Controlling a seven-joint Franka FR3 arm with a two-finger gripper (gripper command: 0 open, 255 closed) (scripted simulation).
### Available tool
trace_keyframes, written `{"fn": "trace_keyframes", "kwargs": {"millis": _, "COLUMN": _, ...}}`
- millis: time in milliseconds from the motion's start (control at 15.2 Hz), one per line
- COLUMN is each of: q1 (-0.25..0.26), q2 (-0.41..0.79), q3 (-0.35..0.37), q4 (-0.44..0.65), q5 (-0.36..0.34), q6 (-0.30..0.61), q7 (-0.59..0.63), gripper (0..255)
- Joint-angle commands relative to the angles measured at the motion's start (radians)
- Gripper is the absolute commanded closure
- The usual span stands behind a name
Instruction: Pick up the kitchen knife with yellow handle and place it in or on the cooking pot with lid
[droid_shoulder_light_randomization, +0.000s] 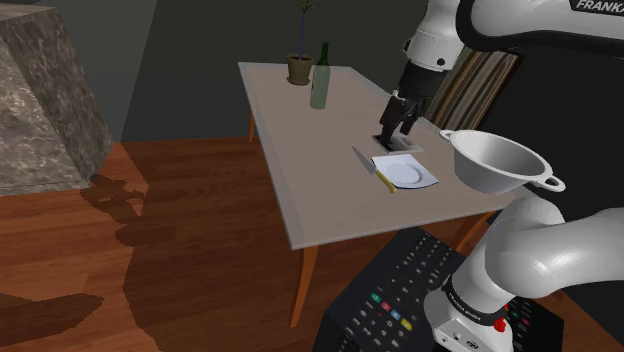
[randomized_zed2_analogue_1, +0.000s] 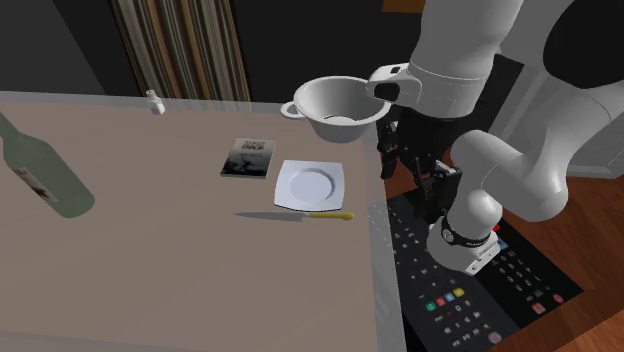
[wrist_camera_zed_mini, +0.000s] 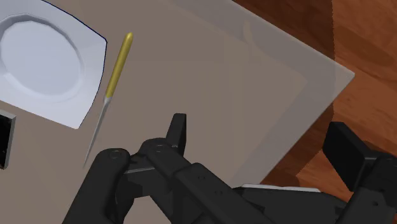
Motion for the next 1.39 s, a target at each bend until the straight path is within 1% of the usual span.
{"fn": "trace_keyframes", "kwargs": {"millis": 0, "q1": 0.000, "q2": 0.000, "q3": 0.000, "q4": 0.000, "q5": 0.000, "q6": 0.000, "q7": 0.000, "gripper": 0}}
{"fn": "trace_keyframes", "kwargs": {"millis": 330, "q1": -0.054, "q2": 0.100, "q3": -0.028, "q4": -0.048, "q5": -0.038, "q6": 0.144, "q7": 0.016, "gripper": 0}}
{"fn": "trace_keyframes", "kwargs": {"millis": 660, "q1": -0.108, "q2": 0.222, "q3": -0.060, "q4": -0.071, "q5": -0.075, "q6": 0.286, "q7": 0.037, "gripper": 0}}
{"fn": "trace_keyframes", "kwargs": {"millis": 990, "q1": -0.159, "q2": 0.360, "q3": -0.094, "q4": -0.069, "q5": -0.108, "q6": 0.422, "q7": 0.061, "gripper": 0}}
{"fn": "trace_keyframes", "kwargs": {"millis": 1320, "q1": -0.207, "q2": 0.511, "q3": -0.131, "q4": -0.043, "q5": -0.136, "q6": 0.545, "q7": 0.087, "gripper": 0}}
